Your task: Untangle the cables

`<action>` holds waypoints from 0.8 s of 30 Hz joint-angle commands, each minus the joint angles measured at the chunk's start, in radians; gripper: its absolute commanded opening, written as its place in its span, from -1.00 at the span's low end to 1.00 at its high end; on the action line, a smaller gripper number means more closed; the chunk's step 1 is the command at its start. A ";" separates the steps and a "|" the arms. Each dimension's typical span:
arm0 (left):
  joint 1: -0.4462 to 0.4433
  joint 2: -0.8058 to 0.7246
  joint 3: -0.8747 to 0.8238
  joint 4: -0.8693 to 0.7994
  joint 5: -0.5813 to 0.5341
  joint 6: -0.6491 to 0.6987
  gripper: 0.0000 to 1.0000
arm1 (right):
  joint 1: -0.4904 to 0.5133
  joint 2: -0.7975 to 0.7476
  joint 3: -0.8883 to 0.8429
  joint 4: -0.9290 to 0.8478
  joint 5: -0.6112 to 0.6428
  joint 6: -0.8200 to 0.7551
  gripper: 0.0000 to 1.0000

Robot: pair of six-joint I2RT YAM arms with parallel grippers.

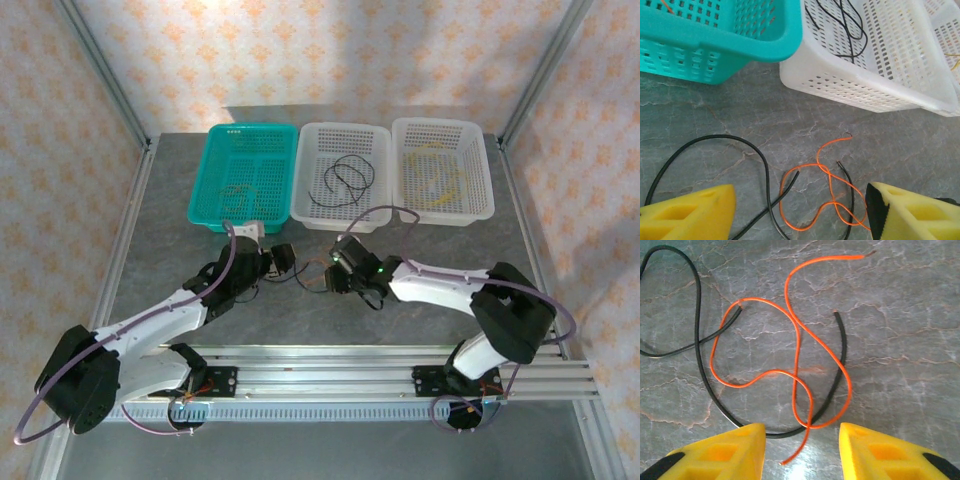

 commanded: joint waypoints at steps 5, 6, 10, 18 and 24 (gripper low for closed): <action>-0.007 0.029 0.015 0.062 -0.024 -0.011 0.40 | 0.014 0.049 0.061 -0.049 0.041 -0.024 -0.27; -0.007 0.033 0.018 0.062 -0.022 -0.006 0.40 | 0.014 0.054 0.066 -0.047 0.043 -0.024 -0.27; -0.007 0.048 0.026 0.061 -0.022 0.000 0.40 | 0.013 0.080 0.086 -0.061 0.049 -0.022 -0.29; -0.008 0.054 0.019 0.074 -0.017 -0.003 0.39 | 0.013 0.098 0.084 -0.097 0.057 -0.019 -0.31; -0.007 0.060 0.017 0.084 -0.016 -0.005 0.39 | 0.016 0.091 0.083 -0.108 0.054 -0.016 -0.39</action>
